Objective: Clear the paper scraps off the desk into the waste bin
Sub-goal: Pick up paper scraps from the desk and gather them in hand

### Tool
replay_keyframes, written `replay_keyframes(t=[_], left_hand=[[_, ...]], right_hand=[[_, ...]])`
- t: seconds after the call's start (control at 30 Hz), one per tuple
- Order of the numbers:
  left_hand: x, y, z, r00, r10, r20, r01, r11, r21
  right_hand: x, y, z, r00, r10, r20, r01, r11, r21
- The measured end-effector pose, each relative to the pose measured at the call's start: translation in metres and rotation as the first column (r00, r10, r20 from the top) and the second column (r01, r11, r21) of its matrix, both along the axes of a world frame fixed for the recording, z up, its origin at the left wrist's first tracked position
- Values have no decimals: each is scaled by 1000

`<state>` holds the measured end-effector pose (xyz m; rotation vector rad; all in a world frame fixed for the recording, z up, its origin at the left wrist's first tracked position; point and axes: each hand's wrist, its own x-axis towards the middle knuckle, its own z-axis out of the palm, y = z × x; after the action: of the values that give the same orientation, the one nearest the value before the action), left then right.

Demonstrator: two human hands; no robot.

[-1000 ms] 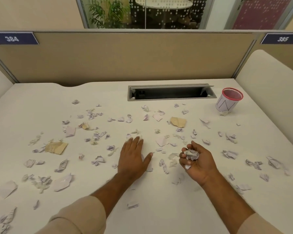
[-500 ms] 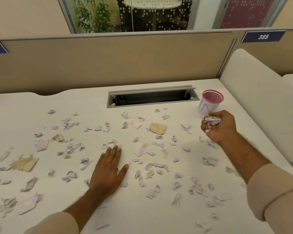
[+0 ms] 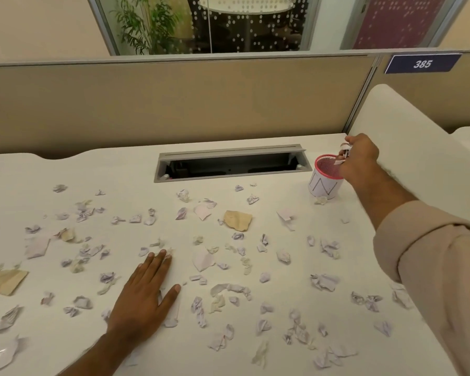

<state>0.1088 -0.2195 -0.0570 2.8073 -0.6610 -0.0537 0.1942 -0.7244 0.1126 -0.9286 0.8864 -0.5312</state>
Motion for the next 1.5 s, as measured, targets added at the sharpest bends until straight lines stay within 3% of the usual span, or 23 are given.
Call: replay_keyframes(t=[0.17, 0.27, 0.43, 1.1, 1.17, 1.33, 1.4, 1.5], left_hand=[[2, 1, -3, 1000, 6, -4, -6, 1000, -10], [2, 1, -3, 1000, 8, -4, -8, 1000, -13], [0, -1, -1, 1000, 15, -15, -16, 1000, -25], [-3, -4, 10, 998, 45, -32, -49, 989, -139], [-4, -4, 11, 999, 42, -27, -45, 988, -150], [-5, -3, 13, 999, 37, 17, -33, 981, -192], [-6, -3, 12, 999, 38, 29, -32, 979, -203], [-7, -3, 12, 999, 24, 48, -12, 973, -229]], right_hand=[[16, -11, -13, 999, 10, -46, -21, 967, -255], [18, -14, -26, 985, 62, -162, -139, 843, -519], [20, -21, -37, 937, 13, -350, -261, 693, -672], [20, -11, -30, 900, -136, -414, -305, 483, -821], [16, -4, -25, 921, -126, -370, -261, 507, -822], [-14, 52, -14, 984, 1, -176, -128, 691, -711], [-38, 92, -24, 977, 112, -180, -205, 719, -664], [-84, 158, -52, 924, 274, -268, -383, 681, -624]])
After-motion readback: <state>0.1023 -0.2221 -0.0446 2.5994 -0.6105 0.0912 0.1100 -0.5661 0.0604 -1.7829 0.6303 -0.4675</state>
